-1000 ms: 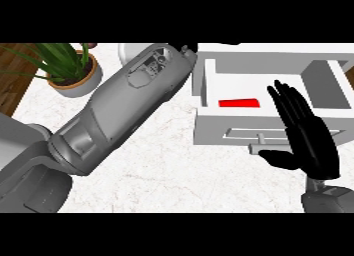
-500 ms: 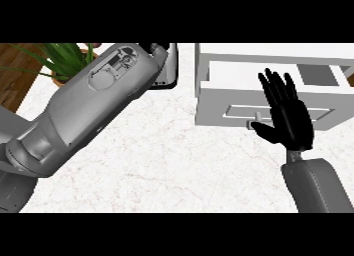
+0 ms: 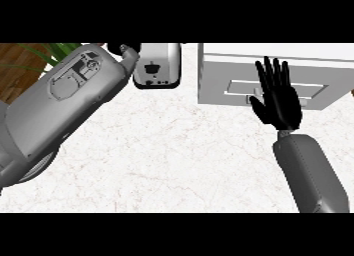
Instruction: Pick up the can, place it into the drawer and close the drawer
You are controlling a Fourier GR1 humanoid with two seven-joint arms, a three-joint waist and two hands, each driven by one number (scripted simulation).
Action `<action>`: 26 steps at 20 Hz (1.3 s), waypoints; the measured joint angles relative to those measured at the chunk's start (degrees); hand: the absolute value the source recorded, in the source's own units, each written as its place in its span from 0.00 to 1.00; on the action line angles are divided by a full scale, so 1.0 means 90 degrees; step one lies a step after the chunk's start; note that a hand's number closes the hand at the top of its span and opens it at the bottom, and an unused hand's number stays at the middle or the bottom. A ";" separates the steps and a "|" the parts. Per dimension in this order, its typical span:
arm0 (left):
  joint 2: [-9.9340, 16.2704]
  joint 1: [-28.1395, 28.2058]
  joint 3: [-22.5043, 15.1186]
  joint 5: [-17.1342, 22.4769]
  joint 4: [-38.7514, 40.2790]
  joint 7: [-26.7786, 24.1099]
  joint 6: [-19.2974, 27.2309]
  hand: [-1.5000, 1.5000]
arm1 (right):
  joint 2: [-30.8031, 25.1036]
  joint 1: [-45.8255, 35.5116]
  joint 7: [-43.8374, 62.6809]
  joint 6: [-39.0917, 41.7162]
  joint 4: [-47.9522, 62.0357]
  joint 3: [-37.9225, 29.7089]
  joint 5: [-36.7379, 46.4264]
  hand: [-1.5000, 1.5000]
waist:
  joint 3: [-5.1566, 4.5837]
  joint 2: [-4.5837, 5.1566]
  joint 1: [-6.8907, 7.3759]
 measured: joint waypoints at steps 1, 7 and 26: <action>0.0088 0.0078 0.0002 -0.0025 -0.0138 0.0077 -0.0003 0.00 | -0.0003 -0.0146 -0.0045 -0.0114 0.0201 -0.0068 -0.0020 0.00 | 0.0003 0.0000 -0.0008; 0.0477 0.0719 0.0057 -0.0170 -0.0848 0.0170 -0.0015 0.00 | 0.0092 -0.0879 -0.0126 -0.1088 0.1376 -0.0393 0.0020 0.00 | 0.0038 0.0026 -0.0012; 0.0987 0.1983 0.0140 -0.0488 -0.2247 0.0263 -0.0149 0.00 | -0.0397 -0.3110 0.0192 -0.1453 0.3786 -0.0938 0.0207 0.00 | 0.0053 0.0203 0.0170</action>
